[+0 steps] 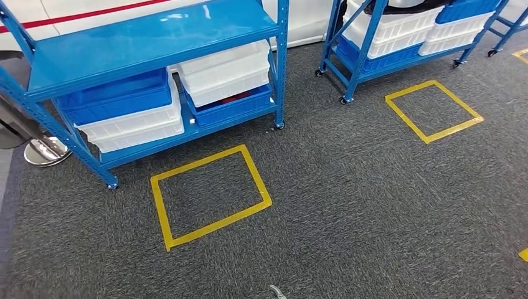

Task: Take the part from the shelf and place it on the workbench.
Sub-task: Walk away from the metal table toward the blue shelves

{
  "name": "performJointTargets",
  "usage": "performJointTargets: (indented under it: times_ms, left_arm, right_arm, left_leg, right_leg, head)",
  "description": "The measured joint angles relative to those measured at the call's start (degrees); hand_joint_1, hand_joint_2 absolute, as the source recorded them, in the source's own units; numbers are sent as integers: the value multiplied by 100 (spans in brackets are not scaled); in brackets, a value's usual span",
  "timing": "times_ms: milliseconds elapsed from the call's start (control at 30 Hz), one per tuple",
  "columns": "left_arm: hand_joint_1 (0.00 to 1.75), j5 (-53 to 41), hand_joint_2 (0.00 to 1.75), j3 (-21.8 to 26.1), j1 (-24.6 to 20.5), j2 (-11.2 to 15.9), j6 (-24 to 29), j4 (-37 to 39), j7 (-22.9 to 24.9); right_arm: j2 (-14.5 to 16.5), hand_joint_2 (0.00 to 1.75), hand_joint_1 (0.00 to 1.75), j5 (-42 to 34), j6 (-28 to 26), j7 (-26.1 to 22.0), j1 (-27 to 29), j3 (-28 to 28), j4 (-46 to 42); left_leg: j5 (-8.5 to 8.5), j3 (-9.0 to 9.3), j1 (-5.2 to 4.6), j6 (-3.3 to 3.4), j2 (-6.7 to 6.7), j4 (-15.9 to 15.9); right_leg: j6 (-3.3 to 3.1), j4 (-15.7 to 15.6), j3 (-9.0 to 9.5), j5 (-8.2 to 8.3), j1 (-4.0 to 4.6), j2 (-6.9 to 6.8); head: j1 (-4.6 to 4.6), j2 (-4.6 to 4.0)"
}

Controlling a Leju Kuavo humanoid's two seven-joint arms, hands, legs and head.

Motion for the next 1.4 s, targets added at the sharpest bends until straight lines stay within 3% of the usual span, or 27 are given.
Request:
performJointTargets:
  times_ms: [67,133,167,200,233,300,367,433,467,533,600,633,667,700,733,767,833,933,1000,1033,1133,1167,1200,1233,1300,1333,1400]
  left_arm:
    - [0,-3,0,2,-17,-1,2,0,4]
    - [0,-10,0,2,-29,-6,4,0,9]
    - [0,-13,0,2,-26,-8,5,0,12]
    - [0,-15,0,2,-19,-8,5,0,16]
    - [0,-15,0,2,-12,-8,5,0,21]
    - [0,-15,0,3,-18,-7,7,0,27]
    - [0,-15,0,4,-34,-7,7,0,31]
    - [0,-15,0,4,-25,-8,7,0,38]
    - [0,-15,0,4,-13,-10,8,0,44]
    - [0,-17,0,4,-13,-16,9,0,59]
    - [0,-20,0,4,-33,-19,11,0,66]
    - [0,-20,0,4,-40,-19,12,0,66]
    - [0,-20,0,4,-40,-19,12,0,68]
    - [0,-21,0,5,-35,-19,12,0,70]
    - [0,-23,0,5,-28,-20,11,0,74]
    - [0,-25,0,6,-22,-21,11,0,76]
    - [0,-27,0,7,-16,-24,10,0,79]
    - [0,-23,0,7,0,-25,10,0,79]
    - [0,-10,0,9,4,-20,4,0,78]
    - [0,-3,0,11,-1,-18,-11,0,77]
    - [0,8,0,18,-19,-24,-99,0,54]
    - [0,8,0,20,-16,-28,-122,0,42]
    - [0,8,0,22,-9,-32,-139,0,32]
    - [0,8,0,24,-1,-33,-144,0,26]
    - [0,9,0,30,4,-34,-137,0,25]
    - [0,9,0,32,-1,-34,-134,0,25]
    - [0,9,0,37,-8,-35,-128,0,22]
  right_arm:
    - [2,0,0,-9,11,14,1,9,6]
    - [0,0,0,-37,21,42,1,15,13]
    - [0,0,0,-55,23,54,-1,19,16]
    - [-1,0,0,-75,23,63,-3,23,17]
    - [-1,0,0,-90,23,69,-6,28,17]
    - [-1,0,0,-100,23,73,-10,41,18]
    - [-5,0,0,-102,22,74,-14,52,19]
    - [-8,0,0,-110,20,77,-24,62,17]
    - [-10,0,0,-118,18,78,-29,66,15]
    - [-20,0,0,-148,13,81,-31,84,11]
    - [-38,0,0,-185,8,89,-27,110,11]
    - [-46,0,0,-196,7,95,-27,121,11]
    - [-51,0,0,-202,4,98,-26,127,11]
    - [-52,0,0,-207,1,102,-27,131,11]
    - [-54,0,0,-224,-2,105,-28,135,11]
    - [-56,0,0,-255,-5,107,-29,139,11]
    - [-60,0,0,-352,-6,108,-29,144,11]
    - [-59,0,0,-523,-2,124,-29,144,11]
    - [-53,0,0,-618,9,141,-29,141,12]
    - [-50,0,0,-650,16,145,-29,138,13]
    - [-49,0,0,-690,31,148,-25,126,26]
    - [-49,0,0,-692,33,148,-24,123,33]
    - [-49,0,0,-693,35,148,-24,121,41]
    - [-49,0,0,-693,38,147,-26,120,48]
    - [-44,0,0,-694,41,145,-29,120,58]
    - [-40,0,0,-694,42,144,-30,119,62]
    - [-34,0,0,-696,46,142,-34,115,68]
  left_leg:
    - [-340,-274,-7,-33,370,592]
    - [-624,-589,4,-60,499,1261]
    - [-626,-636,6,-66,522,1379]
    - [-526,-576,6,-64,545,1286]
    - [-348,-403,2,-49,593,980]
    - [-50,11,-40,18,871,218]
    - [33,180,-92,92,1034,-135]
    - [50,165,-99,143,903,-167]
    - [70,177,-83,167,832,-199]
    - [119,208,-42,229,692,-259]
    - [147,189,-32,269,547,-267]
    - [153,177,-33,276,461,-264]
    - [156,173,-33,277,373,-260]
    - [157,176,-32,274,300,-254]
    - [154,183,-31,267,228,-245]
    - [147,187,-29,255,170,-233]
    - [124,172,-49,208,83,-184]
    - [113,136,-54,103,36,-174]
    - [40,112,-48,37,120,-101]
    - [-78,40,-48,9,217,75]
    - [-586,-463,-26,-62,489,1160]
    - [-640,-591,-20,-73,518,1422]
    - [-586,-616,-18,-71,531,1477]
    - [-424,-512,-18,-56,538,1275]
    - [-64,-106,-39,23,596,494]
    - [19,61,-64,72,643,156]
    - [-6,193,-112,165,708,-146]
  right_leg:
    - [-55,-24,17,-3,8,-181]
    - [-79,-18,18,-21,31,-382]
    - [-83,-14,21,-32,40,-478]
    - [-81,-9,28,-44,46,-565]
    - [-74,-4,42,-59,51,-645]
    - [-39,9,79,-98,73,-782]
    - [13,16,106,-125,99,-906]
    - [68,2,139,-139,110,-1023]
    - [104,19,156,-169,103,-977]
    - [167,329,42,-399,78,-646]
    - [196,1041,-313,-772,49,-293]
    - [203,1370,-491,-887,44,-238]
    - [207,1542,-598,-891,41,-217]
    - [207,1508,-604,-778,38,-209]
    - [201,1255,-507,-564,33,-196]
    - [189,874,-350,-318,26,-161]
    - [157,240,-106,-19,25,-63]
    - [84,74,-71,28,39,-23]
    - [11,27,-50,53,25,-65]
    - [-21,3,-42,61,13,-96]
    - [-71,1,-41,7,29,-194]
    - [-76,7,-31,-21,38,-227]
    - [-73,15,-9,-44,45,-257]
    - [-66,21,25,-70,50,-281]
    - [-42,21,112,-125,57,-324]
    - [-19,21,140,-151,63,-343]
    - [50,23,170,-158,66,-378]
  head:
    - [-47,-1]
    - [-62,0]
    - [-61,1]
    - [-62,1]
    - [-62,1]
    - [-64,-1]
    - [-54,0]
    - [-45,1]
    - [-43,0]
    - [-14,1]
    - [16,1]
    - [22,1]
    - [23,1]
    - [24,1]
    - [27,1]
    - [29,1]
    - [39,1]
    - [34,1]
    - [24,1]
    - [-2,0]
    - [-75,-1]
    - [-76,-1]
    - [-76,0]
    - [-78,1]
    - [-75,0]
    - [-73,0]
    - [-66,0]
